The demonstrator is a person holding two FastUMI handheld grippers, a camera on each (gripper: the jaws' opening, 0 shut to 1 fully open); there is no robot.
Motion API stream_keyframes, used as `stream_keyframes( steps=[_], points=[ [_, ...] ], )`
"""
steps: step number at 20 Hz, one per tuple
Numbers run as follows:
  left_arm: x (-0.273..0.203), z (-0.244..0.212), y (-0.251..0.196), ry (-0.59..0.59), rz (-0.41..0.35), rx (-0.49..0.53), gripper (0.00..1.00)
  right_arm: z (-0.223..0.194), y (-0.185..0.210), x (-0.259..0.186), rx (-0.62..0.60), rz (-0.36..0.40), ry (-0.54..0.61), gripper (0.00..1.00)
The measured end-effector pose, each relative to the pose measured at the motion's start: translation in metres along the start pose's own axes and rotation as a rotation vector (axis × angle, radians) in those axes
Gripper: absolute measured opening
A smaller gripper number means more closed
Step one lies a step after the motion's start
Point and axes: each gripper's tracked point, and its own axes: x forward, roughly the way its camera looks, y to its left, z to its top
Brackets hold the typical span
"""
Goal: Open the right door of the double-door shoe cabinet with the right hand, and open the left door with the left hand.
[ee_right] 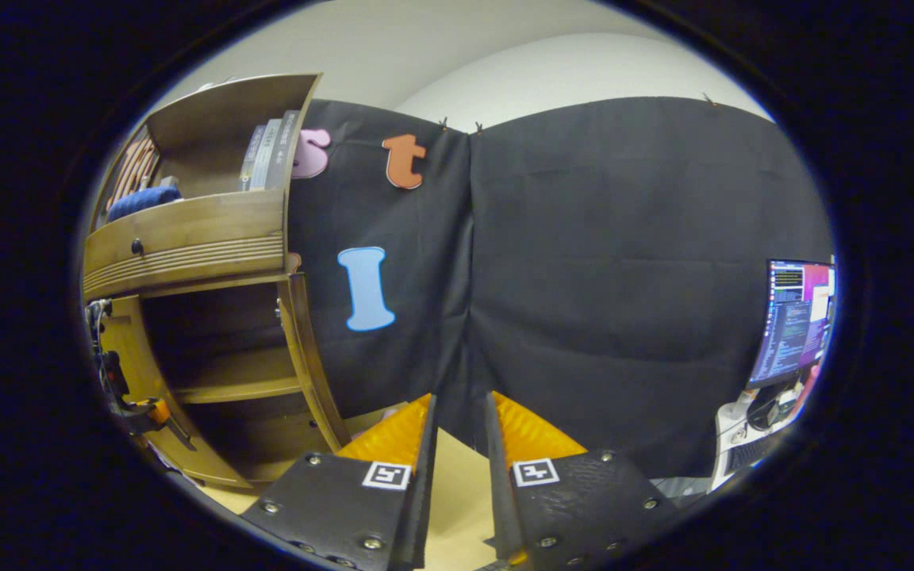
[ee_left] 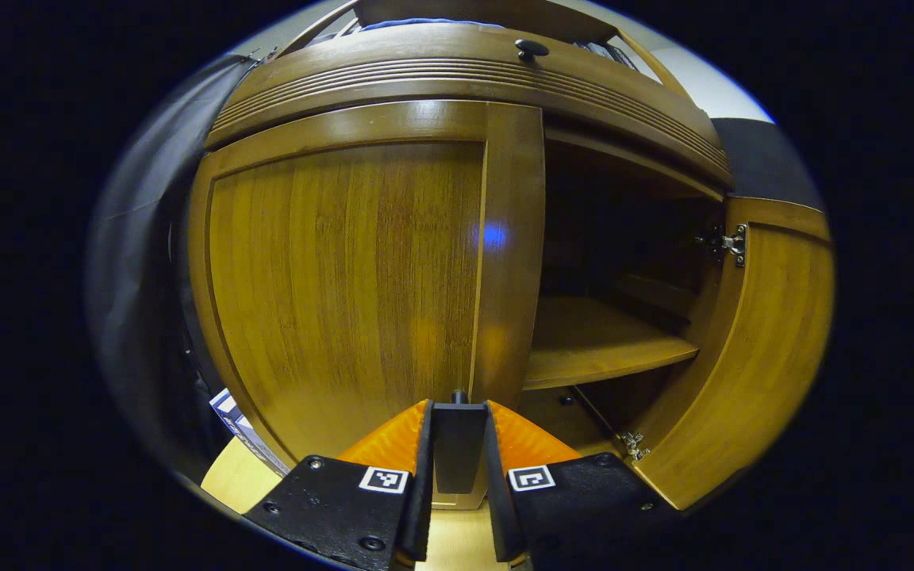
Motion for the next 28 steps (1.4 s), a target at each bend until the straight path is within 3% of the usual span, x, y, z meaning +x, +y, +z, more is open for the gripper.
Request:
stream_keyframes(
  steps=[7,13,14,16,18,28],
  points=[
    [-0.033,-0.005,0.008,-0.021,0.07,-0.038,0.32,0.011,0.016,0.042,0.04,0.141,0.006,0.33],
    [-0.068,-0.011,0.02,-0.034,0.134,-0.051,0.32,0.014,0.029,0.047,0.033,0.232,-0.007,0.36],
    [-0.075,-0.013,0.022,-0.036,0.146,-0.049,0.32,0.012,0.03,0.048,0.03,0.242,-0.005,0.33],
    [-0.085,-0.014,0.026,-0.043,0.166,-0.062,0.32,0.011,0.033,0.049,0.029,0.26,-0.004,0.36],
    [-0.094,-0.015,0.031,-0.05,0.182,-0.06,0.29,0.012,0.032,0.048,0.027,0.272,-0.007,0.33],
    [-0.13,-0.02,0.051,-0.053,0.276,-0.067,0.19,0.014,0.027,0.047,0.032,0.282,-0.015,0.33]
  ],
)
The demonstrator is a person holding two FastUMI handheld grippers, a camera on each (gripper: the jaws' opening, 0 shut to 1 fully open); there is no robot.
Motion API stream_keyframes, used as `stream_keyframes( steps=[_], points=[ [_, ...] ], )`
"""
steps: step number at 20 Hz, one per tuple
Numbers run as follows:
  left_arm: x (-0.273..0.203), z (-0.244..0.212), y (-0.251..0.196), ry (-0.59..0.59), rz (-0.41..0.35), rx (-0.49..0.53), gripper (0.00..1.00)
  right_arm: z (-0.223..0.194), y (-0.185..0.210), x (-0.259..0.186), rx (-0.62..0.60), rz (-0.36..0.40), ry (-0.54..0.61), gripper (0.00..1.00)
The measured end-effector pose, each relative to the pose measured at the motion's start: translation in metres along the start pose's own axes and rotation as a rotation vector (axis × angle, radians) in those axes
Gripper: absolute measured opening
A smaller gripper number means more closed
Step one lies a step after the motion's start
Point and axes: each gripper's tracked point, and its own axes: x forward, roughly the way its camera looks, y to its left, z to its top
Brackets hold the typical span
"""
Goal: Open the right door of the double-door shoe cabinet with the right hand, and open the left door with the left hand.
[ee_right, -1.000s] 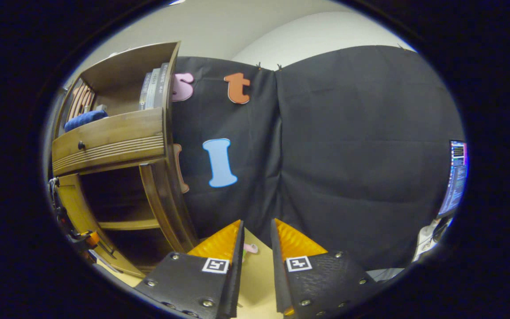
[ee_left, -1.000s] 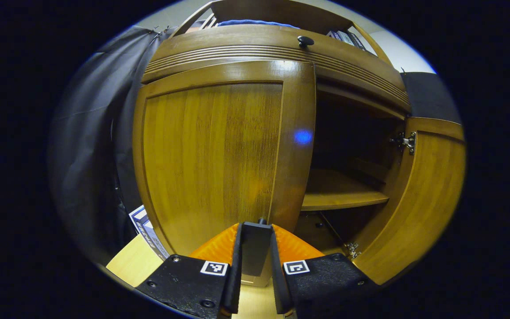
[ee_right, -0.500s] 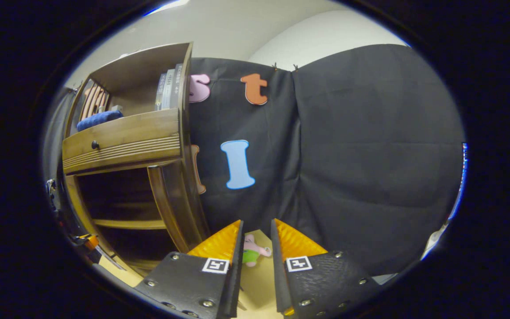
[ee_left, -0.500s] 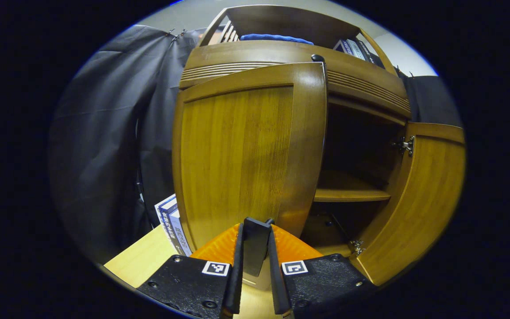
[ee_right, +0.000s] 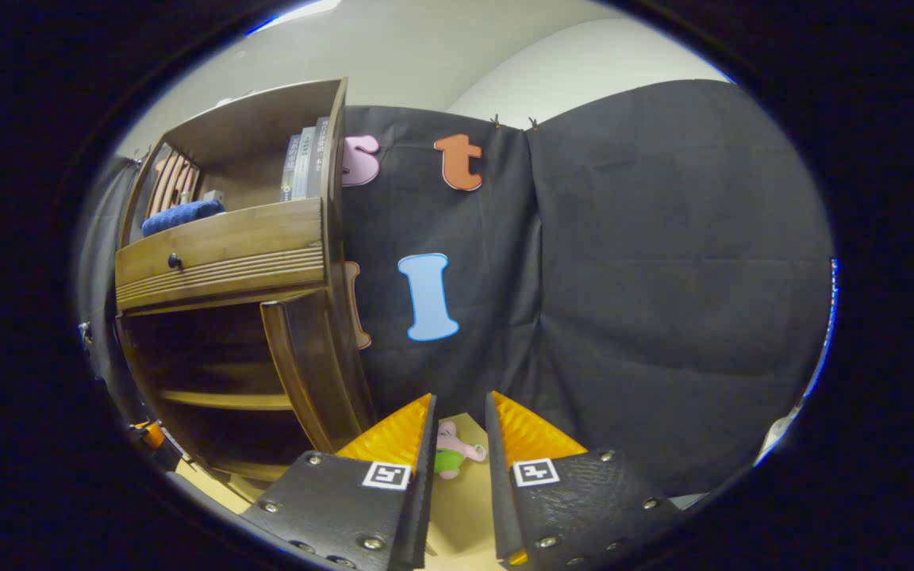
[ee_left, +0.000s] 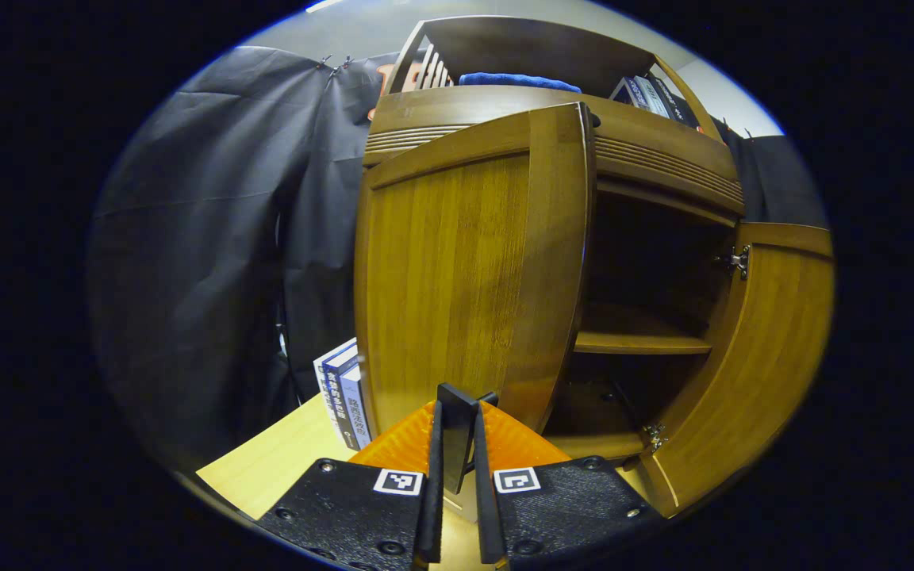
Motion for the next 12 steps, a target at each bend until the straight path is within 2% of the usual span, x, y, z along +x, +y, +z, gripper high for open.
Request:
stream_keyframes(
  steps=[5,11,12],
  points=[
    [-0.014,-0.001,0.014,-0.002,0.007,0.03,0.13,-0.006,-0.001,0.0,-0.003,0.012,0.011,0.33],
    [-0.027,-0.001,0.033,-0.006,0.068,0.023,0.05,-0.011,-0.004,0.002,-0.001,0.041,0.02,0.33],
    [-0.029,-0.001,0.036,-0.007,0.073,0.028,0.05,-0.011,-0.005,0.002,0.0,0.048,0.021,0.29]
  ],
)
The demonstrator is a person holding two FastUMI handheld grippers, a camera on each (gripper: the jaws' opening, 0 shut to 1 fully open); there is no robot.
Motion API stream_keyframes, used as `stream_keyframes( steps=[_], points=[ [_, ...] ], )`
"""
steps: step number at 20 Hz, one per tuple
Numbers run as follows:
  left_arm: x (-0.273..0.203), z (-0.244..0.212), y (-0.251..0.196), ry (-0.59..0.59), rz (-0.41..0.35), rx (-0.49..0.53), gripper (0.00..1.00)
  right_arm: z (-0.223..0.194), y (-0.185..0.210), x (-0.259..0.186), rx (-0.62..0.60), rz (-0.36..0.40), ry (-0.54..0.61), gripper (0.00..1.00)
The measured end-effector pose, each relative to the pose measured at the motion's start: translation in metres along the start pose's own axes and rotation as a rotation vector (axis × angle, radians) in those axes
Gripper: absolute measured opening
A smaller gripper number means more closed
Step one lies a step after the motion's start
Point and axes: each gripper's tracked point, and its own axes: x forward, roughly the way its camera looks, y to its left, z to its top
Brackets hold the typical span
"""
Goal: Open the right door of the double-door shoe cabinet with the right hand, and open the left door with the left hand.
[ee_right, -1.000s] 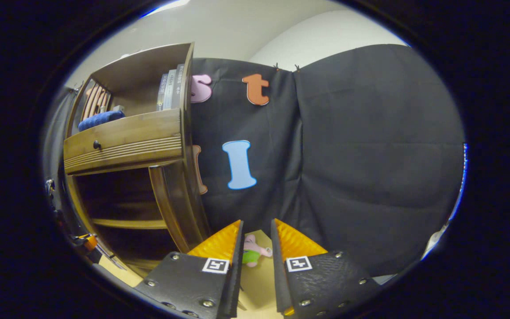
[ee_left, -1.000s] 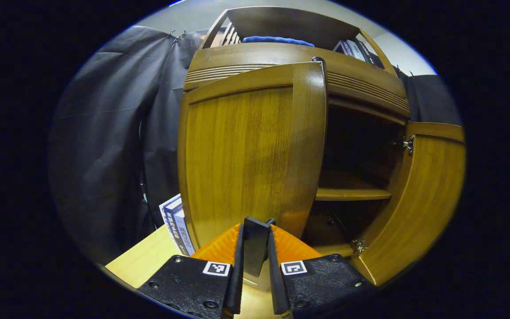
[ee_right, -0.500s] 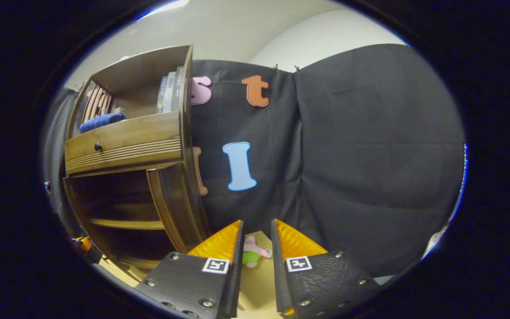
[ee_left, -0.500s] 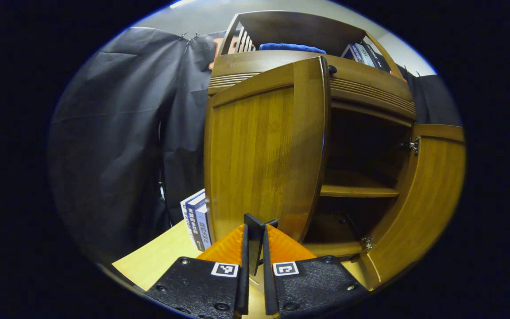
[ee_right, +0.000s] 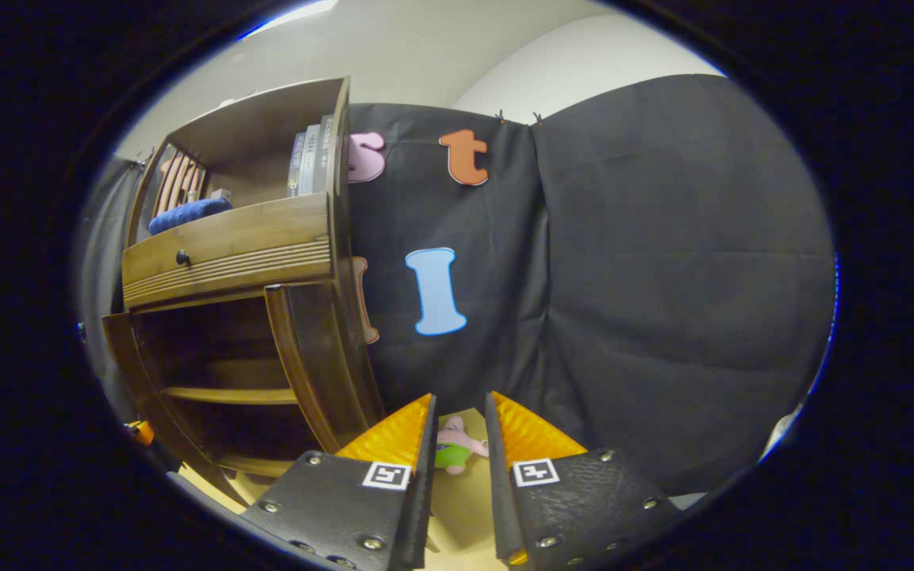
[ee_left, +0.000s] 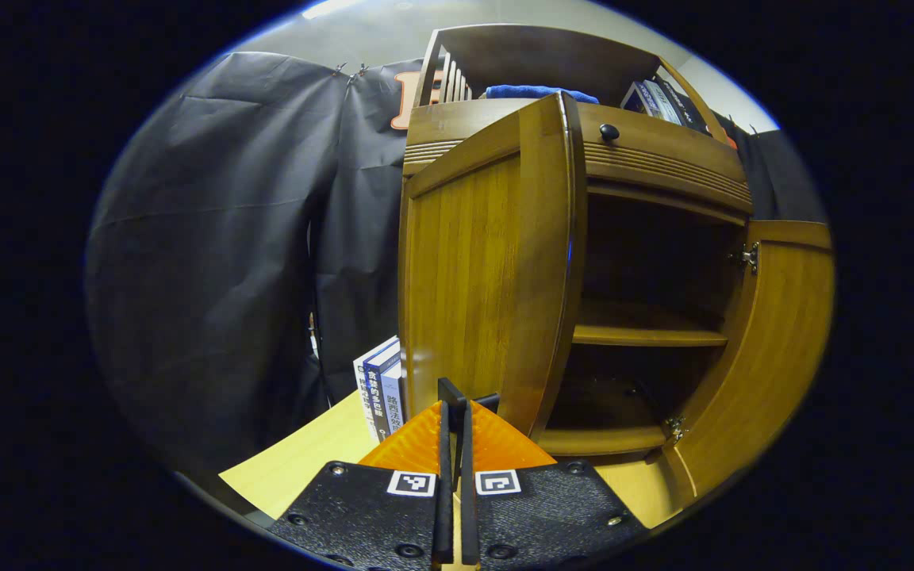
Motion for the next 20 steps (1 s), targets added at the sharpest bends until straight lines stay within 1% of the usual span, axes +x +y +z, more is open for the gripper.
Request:
stream_keyframes(
  steps=[1,3,6,8,9,10,11,13,16,20],
  points=[
    [-0.001,0.0,0.002,0.0,0.003,0.001,0.04,-0.001,-0.001,0.0,0.002,0.008,0.0,0.33],
    [-0.004,0.001,0.008,-0.006,0.01,-0.013,0.03,-0.002,-0.002,0.001,0.006,0.021,0.002,0.33],
    [-0.006,0.001,0.011,-0.011,-0.028,-0.062,0.02,-0.003,0.001,0.006,0.012,0.043,0.012,0.33],
    [-0.008,0.001,0.019,-0.011,-0.037,-0.059,0.02,-0.002,0.004,0.01,0.012,0.058,0.012,0.33],
    [-0.009,0.001,0.024,-0.012,-0.039,-0.055,0.05,0.0,0.006,0.013,0.009,0.063,0.007,0.33],
    [-0.01,0.001,0.028,-0.012,-0.042,-0.056,0.0,0.003,0.007,0.017,0.005,0.064,0.004,0.33],
    [-0.012,0.002,0.033,-0.013,-0.044,-0.063,0.02,0.003,0.006,0.017,0.004,0.068,0.001,0.33],
    [-0.012,0.003,0.041,-0.01,-0.055,-0.08,0.0,0.008,0.007,0.018,0.012,0.076,-0.003,0.33],
    [-0.014,0.003,0.05,-0.009,-0.072,-0.088,0.02,0.016,0.005,0.029,-0.001,0.066,-0.022,0.33],
    [-0.016,0.004,0.064,-0.008,-0.095,-0.082,0.02,0.03,0.006,0.031,-0.024,0.056,-0.038,0.33]
  ],
)
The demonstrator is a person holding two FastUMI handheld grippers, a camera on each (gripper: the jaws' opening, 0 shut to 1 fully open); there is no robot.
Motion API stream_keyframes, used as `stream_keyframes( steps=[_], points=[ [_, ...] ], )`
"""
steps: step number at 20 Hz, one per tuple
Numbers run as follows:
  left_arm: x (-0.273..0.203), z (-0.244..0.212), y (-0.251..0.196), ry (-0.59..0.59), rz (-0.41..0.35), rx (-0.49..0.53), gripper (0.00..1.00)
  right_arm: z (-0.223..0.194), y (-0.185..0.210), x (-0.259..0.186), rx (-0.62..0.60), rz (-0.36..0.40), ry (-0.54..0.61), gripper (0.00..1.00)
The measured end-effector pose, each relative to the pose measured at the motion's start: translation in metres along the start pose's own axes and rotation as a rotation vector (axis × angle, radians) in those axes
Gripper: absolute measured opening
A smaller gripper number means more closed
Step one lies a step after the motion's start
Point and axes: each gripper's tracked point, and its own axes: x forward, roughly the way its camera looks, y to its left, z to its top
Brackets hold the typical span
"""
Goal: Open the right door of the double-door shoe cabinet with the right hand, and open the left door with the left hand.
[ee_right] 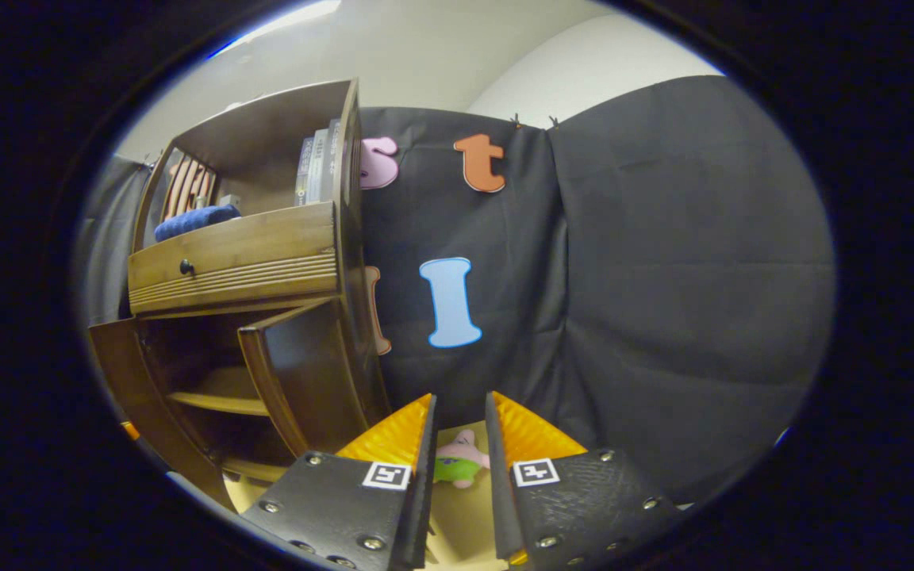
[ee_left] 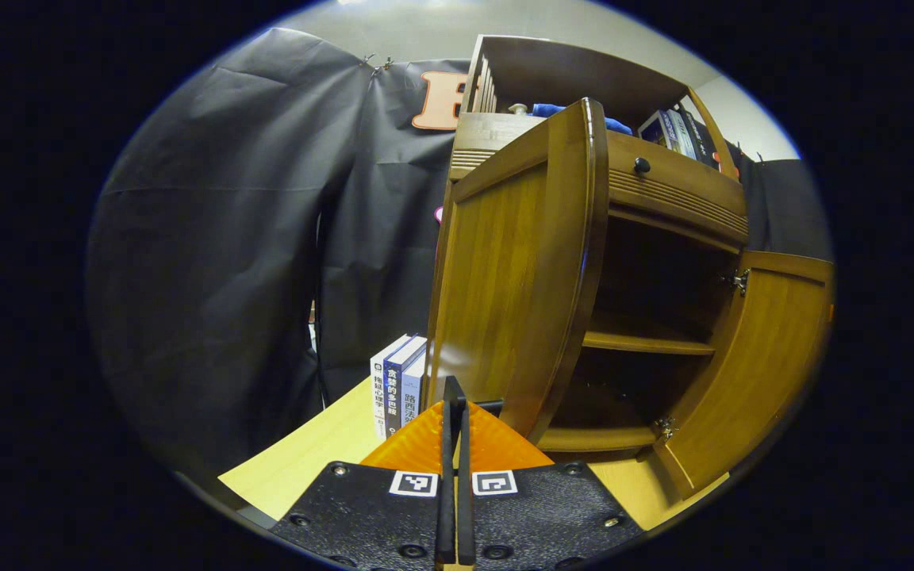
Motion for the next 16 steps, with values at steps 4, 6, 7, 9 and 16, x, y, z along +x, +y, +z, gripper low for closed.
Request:
stream_keyframes(
  steps=[4,6,7,9,16],
  points=[
    [-0.002,0.002,0.02,0.004,-0.022,-0.004,0.0,0.018,0.001,0.002,-0.014,-0.013,-0.031,0.36],
    [-0.004,0.004,0.031,0.006,-0.028,-0.003,0.02,0.022,0.006,0.002,-0.01,-0.014,-0.037,0.33],
    [-0.004,0.006,0.037,0.007,-0.032,-0.004,0.0,0.025,0.009,0.002,-0.01,-0.015,-0.041,0.33],
    [-0.003,0.008,0.052,0.009,-0.029,-0.002,0.0,0.032,0.013,0.002,-0.02,-0.022,-0.053,0.33],
    [0.001,0.016,0.095,0.008,-0.01,0.025,0.01,0.055,0.028,-0.003,-0.018,-0.038,-0.105,0.29]
  ],
)
